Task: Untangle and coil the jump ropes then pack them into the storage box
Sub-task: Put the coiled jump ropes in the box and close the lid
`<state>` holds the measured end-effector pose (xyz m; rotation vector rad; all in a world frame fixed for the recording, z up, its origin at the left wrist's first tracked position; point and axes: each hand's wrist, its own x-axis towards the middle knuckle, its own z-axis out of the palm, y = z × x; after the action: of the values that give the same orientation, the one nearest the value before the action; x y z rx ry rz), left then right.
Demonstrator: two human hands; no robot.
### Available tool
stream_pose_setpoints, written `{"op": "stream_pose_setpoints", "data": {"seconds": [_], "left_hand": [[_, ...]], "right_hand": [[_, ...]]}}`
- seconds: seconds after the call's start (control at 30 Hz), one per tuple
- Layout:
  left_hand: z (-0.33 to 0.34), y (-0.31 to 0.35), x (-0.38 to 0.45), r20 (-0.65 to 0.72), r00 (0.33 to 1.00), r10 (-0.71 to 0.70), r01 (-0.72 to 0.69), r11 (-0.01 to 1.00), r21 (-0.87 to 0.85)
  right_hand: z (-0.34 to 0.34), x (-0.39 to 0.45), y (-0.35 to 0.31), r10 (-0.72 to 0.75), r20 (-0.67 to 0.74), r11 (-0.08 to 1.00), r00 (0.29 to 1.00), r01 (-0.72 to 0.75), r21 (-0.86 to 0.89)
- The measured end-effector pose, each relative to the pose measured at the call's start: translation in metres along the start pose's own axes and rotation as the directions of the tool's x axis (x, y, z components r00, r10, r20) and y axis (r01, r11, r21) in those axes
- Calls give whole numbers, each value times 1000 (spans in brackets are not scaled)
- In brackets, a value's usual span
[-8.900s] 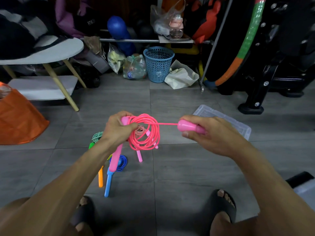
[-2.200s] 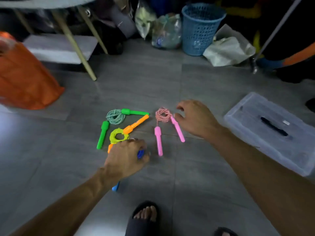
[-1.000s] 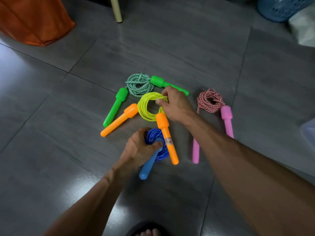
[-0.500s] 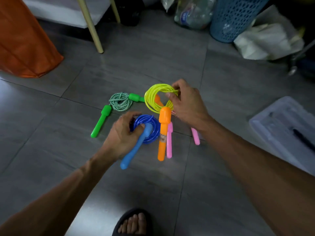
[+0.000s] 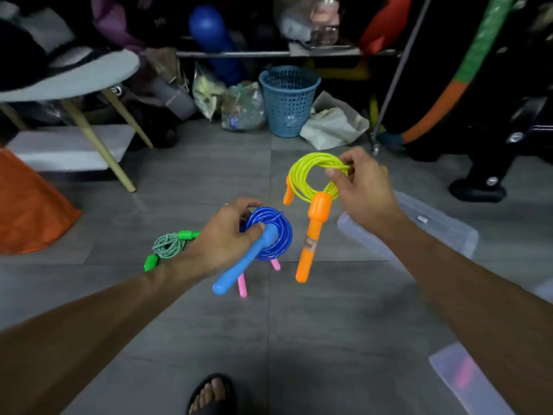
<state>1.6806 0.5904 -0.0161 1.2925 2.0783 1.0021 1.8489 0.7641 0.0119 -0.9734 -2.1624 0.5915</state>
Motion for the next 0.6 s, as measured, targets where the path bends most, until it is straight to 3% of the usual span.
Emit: {"op": "stream_pose_setpoints", "data": {"seconds": [0.27,0.47,0.6], "left_hand": [[103,124,-34,50,992,112,-104,984,-146],[212,195,-53,102,975,198,-157,936,-314],[284,233,-67,169,959,230,-152,912,-380]], "right_hand": [[-180,-64,58,121,-223,991,967,-129,-21],[-288,-145,123,228,-418,955,879,-285,-77],[-339,-210,164,322,-474,898,819,-423,-119]]}}
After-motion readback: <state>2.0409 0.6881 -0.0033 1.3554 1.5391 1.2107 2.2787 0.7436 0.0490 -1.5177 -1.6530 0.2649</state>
